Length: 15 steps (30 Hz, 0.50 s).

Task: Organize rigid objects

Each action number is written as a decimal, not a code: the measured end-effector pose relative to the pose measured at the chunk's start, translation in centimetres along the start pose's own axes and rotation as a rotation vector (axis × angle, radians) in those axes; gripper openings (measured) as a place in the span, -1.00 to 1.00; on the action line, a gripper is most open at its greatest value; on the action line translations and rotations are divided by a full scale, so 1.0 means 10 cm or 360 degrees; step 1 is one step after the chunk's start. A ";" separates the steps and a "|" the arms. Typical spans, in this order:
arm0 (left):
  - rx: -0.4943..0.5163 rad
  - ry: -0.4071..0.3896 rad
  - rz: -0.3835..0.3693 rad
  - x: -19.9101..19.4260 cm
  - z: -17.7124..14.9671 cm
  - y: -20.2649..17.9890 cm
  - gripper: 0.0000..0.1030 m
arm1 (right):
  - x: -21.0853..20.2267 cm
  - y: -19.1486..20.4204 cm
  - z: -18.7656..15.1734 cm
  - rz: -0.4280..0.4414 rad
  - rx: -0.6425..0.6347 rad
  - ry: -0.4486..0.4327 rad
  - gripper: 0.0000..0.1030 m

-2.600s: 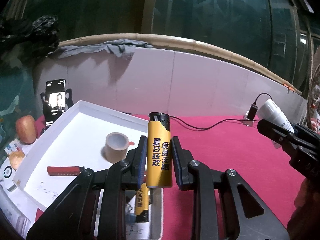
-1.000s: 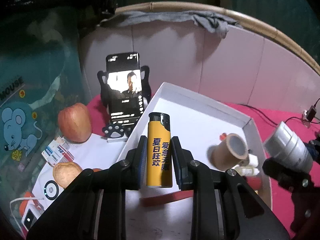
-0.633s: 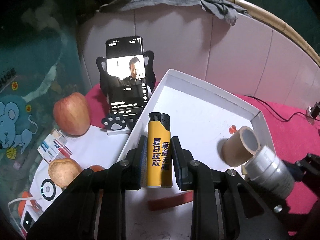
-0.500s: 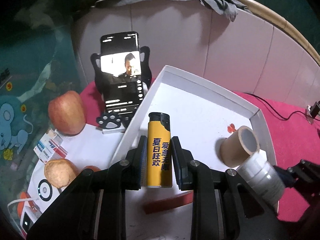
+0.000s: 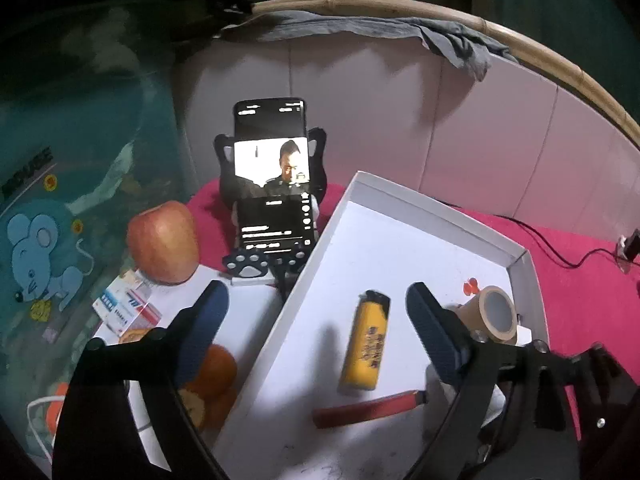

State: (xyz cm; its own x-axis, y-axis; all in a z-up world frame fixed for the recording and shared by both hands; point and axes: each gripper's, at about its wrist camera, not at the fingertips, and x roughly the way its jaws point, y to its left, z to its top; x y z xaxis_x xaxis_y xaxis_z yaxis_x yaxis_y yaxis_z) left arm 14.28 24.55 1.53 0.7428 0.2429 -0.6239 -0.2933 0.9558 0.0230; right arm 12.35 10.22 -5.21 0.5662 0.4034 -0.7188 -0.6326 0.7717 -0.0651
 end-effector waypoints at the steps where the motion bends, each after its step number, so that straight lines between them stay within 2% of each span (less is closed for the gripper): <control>1: -0.0007 -0.0019 0.0004 -0.04 0.00 0.01 1.00 | -0.02 0.00 -0.01 -0.0012 -0.0003 -0.0022 1.00; 8: -0.0053 -0.0173 -0.0010 -0.35 -0.06 0.02 1.00 | -0.22 -0.01 -0.09 -0.0055 -0.0039 -0.0116 1.00; 15: -0.0084 -0.0231 -0.0086 -0.67 -0.16 -0.04 0.99 | -0.47 -0.03 -0.18 -0.0107 -0.0083 -0.0226 1.00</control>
State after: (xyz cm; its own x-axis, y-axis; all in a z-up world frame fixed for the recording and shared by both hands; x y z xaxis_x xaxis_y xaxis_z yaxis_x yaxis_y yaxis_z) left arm 8.48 22.26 4.45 0.8364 0.2164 -0.5036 -0.2789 0.9590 -0.0511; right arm 8.94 7.22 -3.05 0.6746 0.4201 -0.6070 -0.6154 0.7741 -0.1482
